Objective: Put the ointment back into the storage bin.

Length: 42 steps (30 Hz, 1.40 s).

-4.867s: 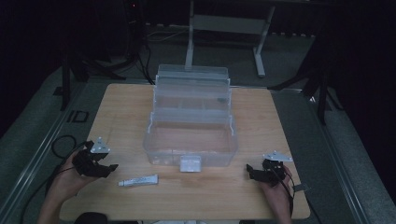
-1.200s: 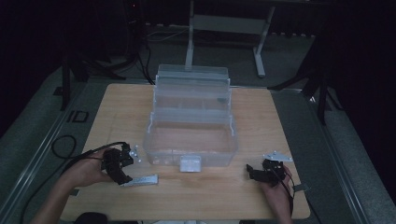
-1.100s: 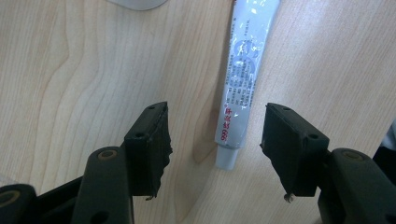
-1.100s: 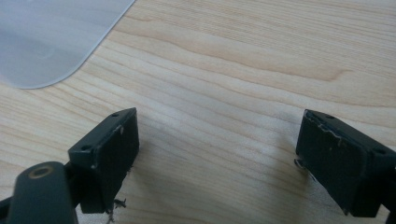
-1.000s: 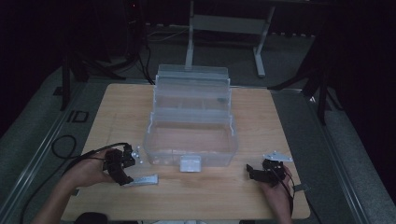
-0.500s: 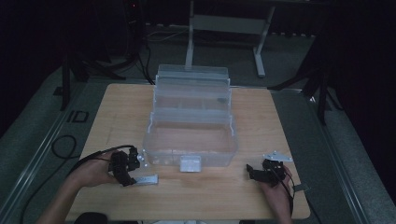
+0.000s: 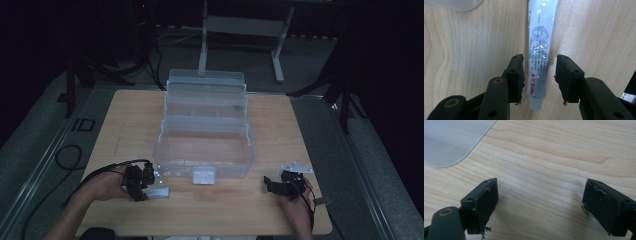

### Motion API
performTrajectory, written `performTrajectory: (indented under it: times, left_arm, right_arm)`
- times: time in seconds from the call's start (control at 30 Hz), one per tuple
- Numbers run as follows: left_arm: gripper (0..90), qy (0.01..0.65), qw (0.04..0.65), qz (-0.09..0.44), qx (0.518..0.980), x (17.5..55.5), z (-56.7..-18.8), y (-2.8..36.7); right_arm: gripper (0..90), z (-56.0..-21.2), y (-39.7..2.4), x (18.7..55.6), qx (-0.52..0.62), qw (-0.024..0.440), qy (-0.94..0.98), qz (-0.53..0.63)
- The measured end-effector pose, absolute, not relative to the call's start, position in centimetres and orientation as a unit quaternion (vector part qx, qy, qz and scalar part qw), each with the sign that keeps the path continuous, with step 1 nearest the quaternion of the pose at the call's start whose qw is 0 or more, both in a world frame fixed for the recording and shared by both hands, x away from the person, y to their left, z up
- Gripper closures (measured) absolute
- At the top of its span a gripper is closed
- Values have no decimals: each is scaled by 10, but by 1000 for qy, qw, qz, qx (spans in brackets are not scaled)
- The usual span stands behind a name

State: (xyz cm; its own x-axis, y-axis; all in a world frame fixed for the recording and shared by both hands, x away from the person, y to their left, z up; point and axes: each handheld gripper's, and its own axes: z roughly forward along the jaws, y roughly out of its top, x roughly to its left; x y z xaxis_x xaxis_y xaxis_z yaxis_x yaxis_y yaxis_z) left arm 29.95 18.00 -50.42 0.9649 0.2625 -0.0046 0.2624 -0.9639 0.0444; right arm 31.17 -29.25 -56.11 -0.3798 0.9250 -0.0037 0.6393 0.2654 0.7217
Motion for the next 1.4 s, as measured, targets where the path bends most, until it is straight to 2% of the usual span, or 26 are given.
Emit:
performTrajectory:
  times: [0.43,0.93,1.4]
  left_arm:
    - [682,130,7,-5,991,301,-513,180]
    - [693,122,5,-5,993,300,-519,178]
    - [707,112,13,-9,994,295,-509,179]
  right_arm:
    - [130,-561,-293,312,511,220,764,325]
    - [130,-561,-292,312,512,220,764,325]
    - [131,-561,-292,312,512,220,764,325]
